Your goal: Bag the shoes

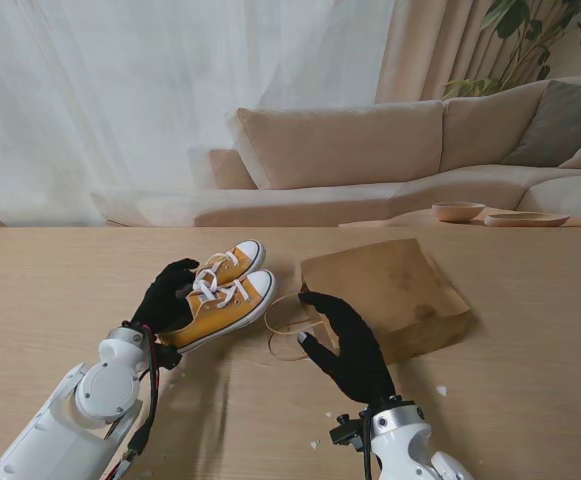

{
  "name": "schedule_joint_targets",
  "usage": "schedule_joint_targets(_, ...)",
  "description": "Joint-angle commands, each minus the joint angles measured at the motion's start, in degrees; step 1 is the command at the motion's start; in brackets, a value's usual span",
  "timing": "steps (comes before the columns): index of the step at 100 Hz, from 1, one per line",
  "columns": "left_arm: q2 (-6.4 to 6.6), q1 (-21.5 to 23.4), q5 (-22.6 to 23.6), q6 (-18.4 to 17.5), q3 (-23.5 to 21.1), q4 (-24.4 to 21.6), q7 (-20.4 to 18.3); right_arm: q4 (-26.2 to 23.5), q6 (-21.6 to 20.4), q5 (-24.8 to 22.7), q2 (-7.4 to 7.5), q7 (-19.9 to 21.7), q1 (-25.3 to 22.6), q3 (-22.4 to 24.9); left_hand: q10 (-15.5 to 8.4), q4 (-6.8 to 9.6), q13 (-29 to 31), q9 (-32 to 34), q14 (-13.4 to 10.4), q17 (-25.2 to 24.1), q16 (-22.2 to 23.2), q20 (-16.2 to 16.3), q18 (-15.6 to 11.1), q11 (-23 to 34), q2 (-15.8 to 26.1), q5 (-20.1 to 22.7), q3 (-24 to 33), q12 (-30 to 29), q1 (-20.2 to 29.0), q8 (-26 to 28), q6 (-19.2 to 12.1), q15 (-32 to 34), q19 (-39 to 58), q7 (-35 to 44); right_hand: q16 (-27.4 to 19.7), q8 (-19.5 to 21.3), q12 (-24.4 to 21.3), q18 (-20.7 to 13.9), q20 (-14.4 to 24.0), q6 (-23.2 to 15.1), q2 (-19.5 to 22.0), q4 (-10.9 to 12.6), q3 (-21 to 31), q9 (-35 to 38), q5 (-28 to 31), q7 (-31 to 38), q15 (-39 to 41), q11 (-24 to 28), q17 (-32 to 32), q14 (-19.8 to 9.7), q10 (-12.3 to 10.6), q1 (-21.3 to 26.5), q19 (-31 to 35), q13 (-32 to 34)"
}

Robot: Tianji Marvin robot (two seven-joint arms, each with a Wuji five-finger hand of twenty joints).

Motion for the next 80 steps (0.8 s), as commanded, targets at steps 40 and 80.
schedule_joint_targets(40,1.07,6.87,4.64,-6.92,-5.68,-5.94,0.96,-0.21,11.08,-13.39,3.83,16.89,10.69,-1.71,-0.71,1.95,-1.32,-0.58,-1.33,0.28,-0.52,-0.13,-1.41,-0.21,8.64,5.87,5.99,0.60,6.04,4.44,-4.79,0.27,-0.37,10.70,0.70,0.73,0.97,0.41,-1.66,2.14,-2.77,-0.70,8.87,-1.17,4.34,10.39,1.45,3.77,0.80,0.13,1.26,-2.56,1.24,0.50)
schedule_joint_targets(80,1.12,7.14,6.97,-12.13,-7.71,-4.12,2.60,7.33,15.11,-21.14,6.23,29.67,25.55,-10.64,-0.55,1.88,-1.35,-0.59,-1.22,0.16,-0.56,0.14,-1.24,-0.58,8.44,6.12,6.13,0.43,6.04,4.71,-4.59,0.27,-0.15,10.38,-1.53,0.89,-2.52,0.37,-2.07,4.58,-1.76,-1.17,5.92,-1.11,12.84,17.86,-5.02,-4.63,-0.74,-0.07,1.07,-3.36,0.65,-0.47)
